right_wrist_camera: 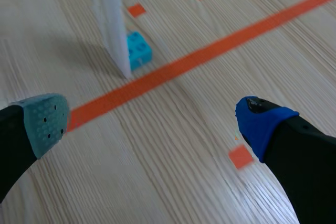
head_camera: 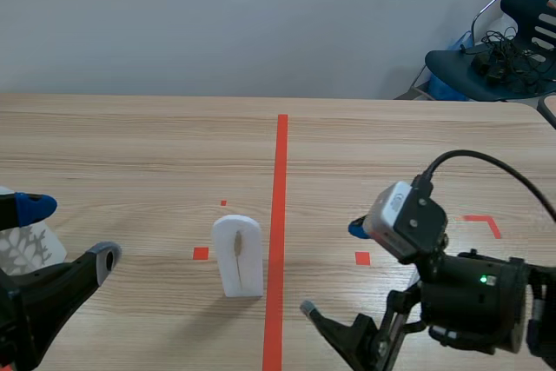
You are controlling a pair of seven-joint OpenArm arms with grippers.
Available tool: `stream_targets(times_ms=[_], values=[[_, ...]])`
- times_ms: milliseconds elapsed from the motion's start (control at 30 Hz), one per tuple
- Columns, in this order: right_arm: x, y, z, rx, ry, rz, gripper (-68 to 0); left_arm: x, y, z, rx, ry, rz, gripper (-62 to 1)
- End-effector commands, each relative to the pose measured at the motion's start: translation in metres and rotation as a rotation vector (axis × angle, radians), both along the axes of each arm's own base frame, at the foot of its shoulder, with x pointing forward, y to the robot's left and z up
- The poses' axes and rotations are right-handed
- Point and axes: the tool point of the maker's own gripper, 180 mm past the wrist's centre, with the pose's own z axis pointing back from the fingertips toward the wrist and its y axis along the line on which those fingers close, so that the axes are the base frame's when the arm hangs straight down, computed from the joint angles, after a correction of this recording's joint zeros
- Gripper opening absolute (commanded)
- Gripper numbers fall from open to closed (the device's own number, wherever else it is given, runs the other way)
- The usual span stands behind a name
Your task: Do the leaf sorting experiment
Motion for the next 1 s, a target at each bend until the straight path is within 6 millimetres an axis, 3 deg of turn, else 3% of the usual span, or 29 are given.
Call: stream_targets(times_ms=[0, 333, 400, 600, 767, 867, 967], values=[[0.016, 0.011, 0.016, 0.06, -0.052, -0.009, 0.4, 0.003, -0.003, 0.013, -0.016, -0.04, -0.006, 1.4], [0.024, 0.084, 0.0, 0.15, -0.025, 0.071, 0.2, 0.003, -0.003, 0.013, -0.016, -0.04, -0.006, 1.4], [0.019, 0.092, -0.003, 0.137, -0.024, 0.098, -7.3, 0.003, -0.003, 0.013, -0.016, -0.039, -0.006, 1.4], [0.016, 0.092, -0.011, 0.095, -0.009, 0.107, -39.5, 0.003, -0.003, 0.013, -0.016, -0.039, -0.006, 1.4], [0.017, 0.089, -0.011, 0.087, -0.014, 0.104, -59.3, 0.003, -0.003, 0.013, -0.016, -0.039, -0.006, 1.4], [0.025, 0.079, 0.001, 0.089, -0.045, 0.096, -62.5, 0.003, -0.003, 0.013, -0.016, -0.039, -0.006, 1.4], [0.038, 0.059, 0.025, 0.12, -0.076, 0.041, -62.5, 0.003, -0.003, 0.013, -0.016, -0.04, -0.006, 1.4]])
